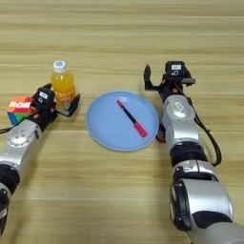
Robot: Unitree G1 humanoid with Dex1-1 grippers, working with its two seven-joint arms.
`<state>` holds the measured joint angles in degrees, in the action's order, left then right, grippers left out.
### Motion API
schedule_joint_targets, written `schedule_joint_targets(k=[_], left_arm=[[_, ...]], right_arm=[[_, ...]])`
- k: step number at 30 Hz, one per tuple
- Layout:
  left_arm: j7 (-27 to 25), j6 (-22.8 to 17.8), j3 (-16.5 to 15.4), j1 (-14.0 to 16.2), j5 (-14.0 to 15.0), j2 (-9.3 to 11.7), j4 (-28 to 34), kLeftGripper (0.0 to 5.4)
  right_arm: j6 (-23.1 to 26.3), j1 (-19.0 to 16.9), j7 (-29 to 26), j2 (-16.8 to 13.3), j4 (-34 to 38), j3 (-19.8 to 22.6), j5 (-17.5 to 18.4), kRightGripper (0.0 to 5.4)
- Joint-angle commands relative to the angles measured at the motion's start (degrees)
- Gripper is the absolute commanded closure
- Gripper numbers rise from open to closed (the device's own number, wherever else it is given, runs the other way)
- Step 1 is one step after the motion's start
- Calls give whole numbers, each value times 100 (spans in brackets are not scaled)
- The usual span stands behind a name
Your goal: Move the objects on the table
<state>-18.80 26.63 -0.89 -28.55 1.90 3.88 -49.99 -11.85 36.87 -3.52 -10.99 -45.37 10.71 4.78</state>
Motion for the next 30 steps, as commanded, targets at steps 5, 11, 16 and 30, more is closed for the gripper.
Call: schedule_joint_targets(k=[5,11,16,30], left_arm=[[95,-176,8,246,47,10,624,2],[-47,-290,-38,339,207,51,1000,2],[-292,-269,-64,403,431,6,1293,2],[-886,-127,-113,601,1011,-23,2092,2]], right_arm=[[-8,114,-2,20,-23,-5,27,0],[-13,119,-5,39,-37,-23,15,0],[-15,119,-9,44,-36,-32,9,0],[-28,116,-8,69,-41,-54,-6,0]])
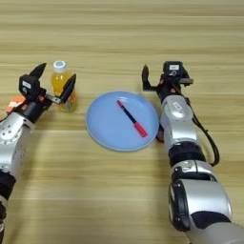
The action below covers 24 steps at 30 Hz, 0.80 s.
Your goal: Move the objects on the table
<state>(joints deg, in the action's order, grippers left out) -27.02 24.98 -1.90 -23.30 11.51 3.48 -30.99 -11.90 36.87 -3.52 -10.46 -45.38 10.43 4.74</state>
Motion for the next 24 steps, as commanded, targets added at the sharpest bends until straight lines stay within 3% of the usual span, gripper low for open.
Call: schedule_joint_targets(k=[1,8,21,24], left_arm=[[-44,42,-30,77,53,26,225,2],[93,-31,-262,110,178,124,708,2],[734,-703,-379,785,-156,543,1882,2],[849,-905,-431,952,-109,589,2102,2]], right_arm=[[-24,117,-6,18,-44,-28,-3,0],[-21,113,6,27,-33,-39,-12,0],[-24,149,80,44,-30,-61,-9,0],[-23,154,94,44,-23,-60,-2,0]])
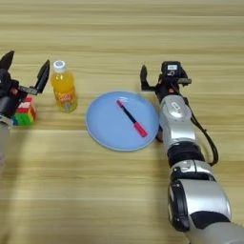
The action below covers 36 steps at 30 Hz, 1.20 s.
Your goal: Move the objects on the table
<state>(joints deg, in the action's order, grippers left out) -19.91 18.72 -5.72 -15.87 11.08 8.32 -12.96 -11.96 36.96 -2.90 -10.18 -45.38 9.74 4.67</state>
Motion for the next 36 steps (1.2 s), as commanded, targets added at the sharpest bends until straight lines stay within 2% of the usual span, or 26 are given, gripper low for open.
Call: schedule_joint_targets(k=[1,6,14,22,36], left_arm=[[159,-320,-56,255,-66,120,339,2],[218,-456,-77,370,-107,202,271,2],[450,-369,-140,195,-251,222,-672,2],[584,-271,-139,51,-368,222,-1248,2],[633,-158,-139,-54,-464,199,-1731,2]], right_arm=[[-18,146,31,15,-20,9,8,0],[-17,158,38,22,-35,6,7,0],[-11,153,44,33,-7,-1,3,0],[-8,161,48,40,-8,-4,1,0],[-15,154,52,44,-1,-4,2,0]])
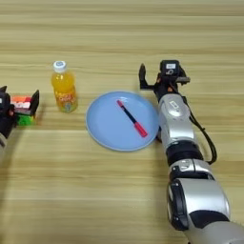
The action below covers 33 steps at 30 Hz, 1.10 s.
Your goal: Move the objects on the table
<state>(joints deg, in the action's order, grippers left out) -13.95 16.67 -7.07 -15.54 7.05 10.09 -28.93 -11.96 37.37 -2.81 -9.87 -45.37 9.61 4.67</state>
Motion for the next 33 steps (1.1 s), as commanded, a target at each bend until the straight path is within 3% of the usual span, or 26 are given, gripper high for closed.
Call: schedule_joint_targets(k=[1,33], left_arm=[[37,53,-2,-90,-60,19,-150,2],[180,156,-53,-222,-80,17,-612,2]], right_arm=[[-17,112,44,13,-1,9,1,0],[-31,106,50,8,30,27,15,0]])
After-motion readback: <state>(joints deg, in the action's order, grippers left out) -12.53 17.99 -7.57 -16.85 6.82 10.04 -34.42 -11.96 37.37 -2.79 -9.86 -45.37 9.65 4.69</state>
